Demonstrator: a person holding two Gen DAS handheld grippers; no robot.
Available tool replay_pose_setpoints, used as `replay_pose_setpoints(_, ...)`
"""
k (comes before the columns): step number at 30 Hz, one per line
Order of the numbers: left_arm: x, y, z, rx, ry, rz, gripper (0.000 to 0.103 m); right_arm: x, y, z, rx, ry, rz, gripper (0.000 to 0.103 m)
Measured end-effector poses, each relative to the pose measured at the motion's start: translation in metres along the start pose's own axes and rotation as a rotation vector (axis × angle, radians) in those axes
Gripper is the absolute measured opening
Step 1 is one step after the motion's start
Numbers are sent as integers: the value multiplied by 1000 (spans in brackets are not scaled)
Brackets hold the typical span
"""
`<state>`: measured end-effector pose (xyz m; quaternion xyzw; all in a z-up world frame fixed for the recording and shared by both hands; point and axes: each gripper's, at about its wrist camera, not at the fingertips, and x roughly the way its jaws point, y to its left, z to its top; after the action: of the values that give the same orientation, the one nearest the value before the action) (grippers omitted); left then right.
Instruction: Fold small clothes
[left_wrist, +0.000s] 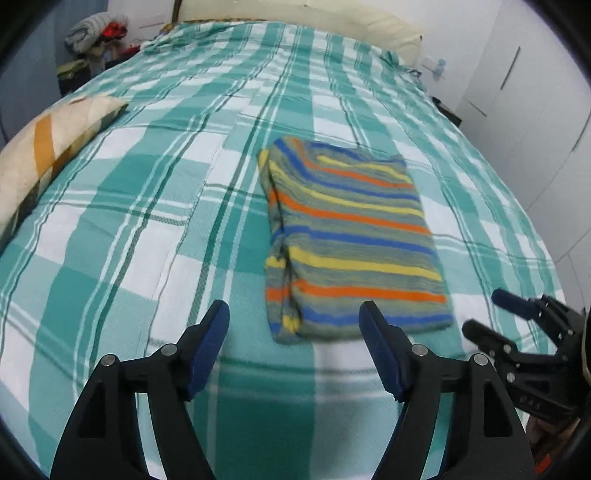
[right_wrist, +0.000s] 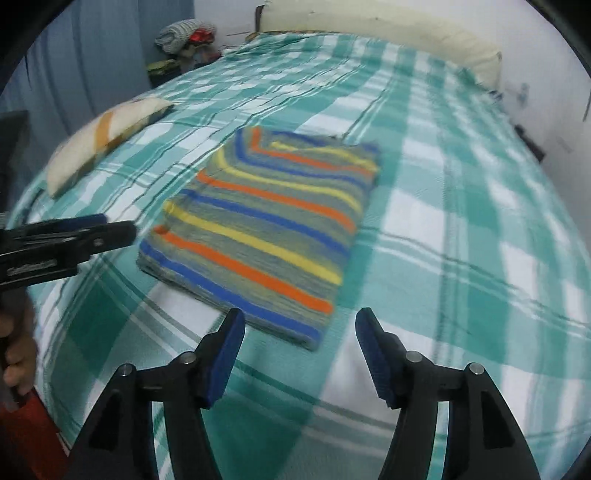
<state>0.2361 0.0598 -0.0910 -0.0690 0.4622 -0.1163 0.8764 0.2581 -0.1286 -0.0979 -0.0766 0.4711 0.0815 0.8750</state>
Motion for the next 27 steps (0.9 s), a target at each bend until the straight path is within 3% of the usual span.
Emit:
replay_pose_setpoints(9, -20, -19, -9, 26, -4, 1, 76, -36, 2, -4, -39, -30, -90, 63)
replay_pose_setpoints(14, -30, -26, -14, 36, -12, 29, 86, -48, 0, -8, -35, -37, -130, 68)
replay_pose_setpoints(22, -30, -24, -17, 35, -2, 38, 88, -58, -8, -11, -23, -48, -147, 69)
replay_pose_setpoints(24, -26, -19, -12, 37, 4, 24, 88, -56, -15, -11, 13, -61, -80, 73)
replay_pose_setpoints(27, -14, 13, 14, -65, -27, -54, 92, -31, -56, -8, 216, -78, 202, 76)
